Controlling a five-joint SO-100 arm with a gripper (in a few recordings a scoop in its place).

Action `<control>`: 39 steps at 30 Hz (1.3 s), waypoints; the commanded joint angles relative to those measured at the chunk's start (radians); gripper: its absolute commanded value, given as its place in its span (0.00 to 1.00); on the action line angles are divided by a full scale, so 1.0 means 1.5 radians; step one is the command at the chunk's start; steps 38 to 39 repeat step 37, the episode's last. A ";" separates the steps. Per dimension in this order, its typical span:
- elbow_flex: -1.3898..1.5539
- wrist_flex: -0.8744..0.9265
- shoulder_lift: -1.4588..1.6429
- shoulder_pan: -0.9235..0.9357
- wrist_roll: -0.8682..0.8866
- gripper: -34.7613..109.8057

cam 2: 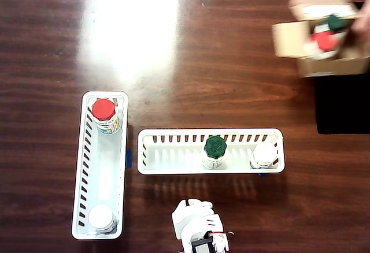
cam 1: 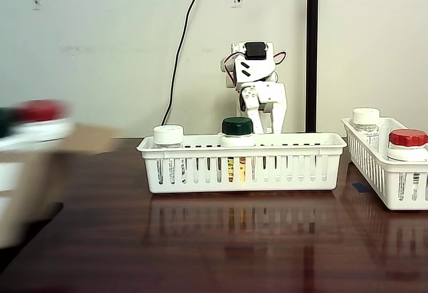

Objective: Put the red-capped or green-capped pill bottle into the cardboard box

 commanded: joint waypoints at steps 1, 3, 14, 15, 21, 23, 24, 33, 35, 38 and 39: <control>-0.001 0.007 0.056 -0.053 -0.127 0.25; -0.001 0.007 0.056 -0.057 -0.188 0.25; -0.001 0.007 0.056 -0.126 -0.365 0.25; -0.001 0.007 0.056 -0.125 -0.373 0.25; -0.001 0.007 0.056 -0.124 -0.411 0.25; -0.001 0.007 0.056 -0.124 -0.419 0.25; -0.001 0.007 0.056 -0.124 -0.422 0.25; -0.001 0.007 0.056 -0.124 -0.444 0.25; -0.001 0.007 0.056 -0.124 -0.446 0.25; -0.001 0.007 0.056 -0.124 -0.448 0.25; -0.001 0.007 0.056 -0.124 -0.448 0.25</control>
